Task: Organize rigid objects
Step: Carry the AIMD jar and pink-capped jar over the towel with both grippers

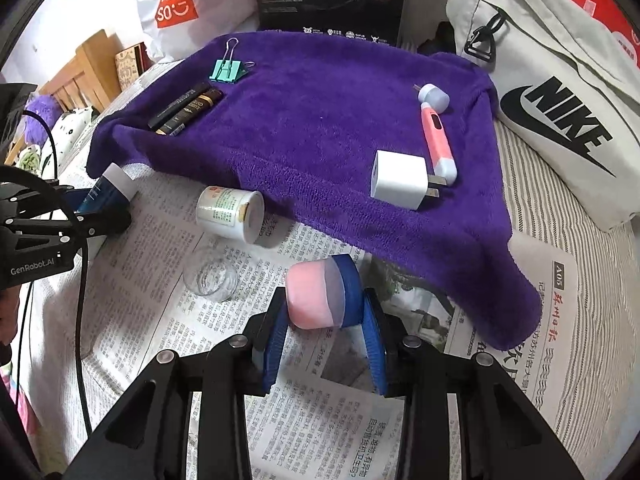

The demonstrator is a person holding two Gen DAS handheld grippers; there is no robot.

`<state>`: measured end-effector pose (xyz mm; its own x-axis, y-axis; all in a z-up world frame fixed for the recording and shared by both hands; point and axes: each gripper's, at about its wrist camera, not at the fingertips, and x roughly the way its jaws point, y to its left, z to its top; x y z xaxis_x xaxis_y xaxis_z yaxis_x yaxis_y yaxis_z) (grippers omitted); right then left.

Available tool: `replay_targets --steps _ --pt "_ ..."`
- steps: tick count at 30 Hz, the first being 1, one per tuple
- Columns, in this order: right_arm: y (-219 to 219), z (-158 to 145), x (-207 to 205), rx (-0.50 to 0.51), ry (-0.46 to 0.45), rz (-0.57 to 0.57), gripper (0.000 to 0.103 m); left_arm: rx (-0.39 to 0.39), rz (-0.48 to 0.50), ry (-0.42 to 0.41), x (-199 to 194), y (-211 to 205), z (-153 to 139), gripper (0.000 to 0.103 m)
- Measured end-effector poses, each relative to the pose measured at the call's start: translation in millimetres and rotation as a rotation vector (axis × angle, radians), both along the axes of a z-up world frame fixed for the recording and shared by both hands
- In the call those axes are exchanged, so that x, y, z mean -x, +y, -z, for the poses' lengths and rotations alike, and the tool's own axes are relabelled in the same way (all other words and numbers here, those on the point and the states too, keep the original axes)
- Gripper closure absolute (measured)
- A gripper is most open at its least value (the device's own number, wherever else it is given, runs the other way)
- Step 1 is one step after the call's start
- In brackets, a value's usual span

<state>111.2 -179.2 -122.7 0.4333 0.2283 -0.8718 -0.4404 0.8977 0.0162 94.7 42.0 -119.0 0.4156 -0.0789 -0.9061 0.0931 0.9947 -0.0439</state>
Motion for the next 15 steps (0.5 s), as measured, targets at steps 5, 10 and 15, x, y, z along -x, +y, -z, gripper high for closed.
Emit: replay_targets --steps 5,10,15 --pt "-7 -6 2 -0.028 0.012 0.007 0.068 0.010 -0.016 0.010 2 8 -6 0.067" --pt "-16 -17 9 -0.055 0.009 0.008 0.068 0.057 -0.024 -0.005 10 17 -20 0.068" --pt "-25 -25 11 -0.087 0.016 0.024 0.068 0.056 -0.023 -0.012 13 17 -30 0.069"
